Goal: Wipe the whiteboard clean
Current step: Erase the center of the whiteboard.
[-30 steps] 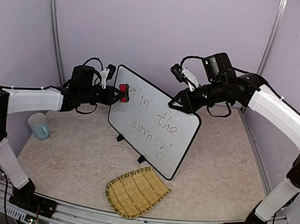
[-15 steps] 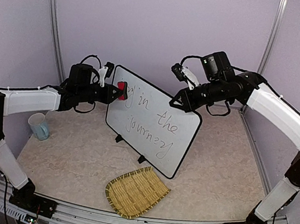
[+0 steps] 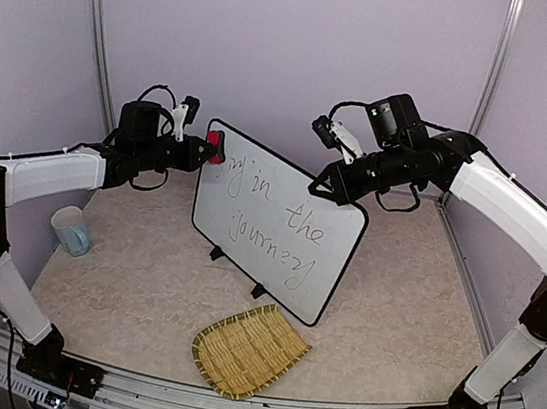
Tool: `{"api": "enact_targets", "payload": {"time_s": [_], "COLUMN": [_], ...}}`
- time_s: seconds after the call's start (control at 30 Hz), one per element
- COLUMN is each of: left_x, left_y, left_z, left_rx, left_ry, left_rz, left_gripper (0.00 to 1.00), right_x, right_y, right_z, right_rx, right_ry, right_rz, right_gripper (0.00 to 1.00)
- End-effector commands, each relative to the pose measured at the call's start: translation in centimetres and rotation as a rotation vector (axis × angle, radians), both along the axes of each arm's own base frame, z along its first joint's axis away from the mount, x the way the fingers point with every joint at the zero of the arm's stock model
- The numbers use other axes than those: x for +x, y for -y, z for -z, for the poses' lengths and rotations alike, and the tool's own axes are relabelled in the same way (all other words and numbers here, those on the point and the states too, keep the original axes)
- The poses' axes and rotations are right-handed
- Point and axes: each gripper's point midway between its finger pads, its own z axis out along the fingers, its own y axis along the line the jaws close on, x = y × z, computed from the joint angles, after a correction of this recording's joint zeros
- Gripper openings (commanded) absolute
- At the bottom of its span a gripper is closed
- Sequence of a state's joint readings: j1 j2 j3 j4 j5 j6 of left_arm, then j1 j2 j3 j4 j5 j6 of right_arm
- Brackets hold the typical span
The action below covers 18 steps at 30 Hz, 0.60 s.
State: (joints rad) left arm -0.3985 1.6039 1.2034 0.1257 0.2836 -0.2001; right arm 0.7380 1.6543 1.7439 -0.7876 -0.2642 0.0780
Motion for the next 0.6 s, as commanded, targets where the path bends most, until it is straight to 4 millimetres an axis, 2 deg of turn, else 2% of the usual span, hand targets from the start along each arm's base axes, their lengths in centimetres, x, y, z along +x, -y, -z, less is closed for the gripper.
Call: {"api": "enact_targets", "payload": {"time_s": [0.0, 0.13, 0.33, 0.57], "left_x": [-0.1, -0.9, -1.3, -1.7], "left_y": [0.4, 0.1, -0.5, -0.4], "left_z": [0.9, 3.9, 7.7, 10.6], "left_rx": [0.004, 0.016, 0.040, 0.045], "left_ry": [-0.021, -0.076, -0.167, -0.226], "left_rz": [0.023, 0.030, 0.004, -0.004], "left_gripper": [0.13, 0.13, 0.13, 0.12], "right_x": [-2.1, -2.1, -2.1, -2.1], "right_y": [-1.3, -1.4, -1.4, -1.4], "right_z": [1.7, 1.8, 1.8, 2.0], "right_rx": [-0.048, -0.049, -0.049, -0.051], "right_ry": [-0.027, -0.028, -0.032, -0.035], "right_rz": [-0.118, -0.120, -0.122, -0.123], "right_gripper": [0.00, 0.00, 0.00, 0.00]}}
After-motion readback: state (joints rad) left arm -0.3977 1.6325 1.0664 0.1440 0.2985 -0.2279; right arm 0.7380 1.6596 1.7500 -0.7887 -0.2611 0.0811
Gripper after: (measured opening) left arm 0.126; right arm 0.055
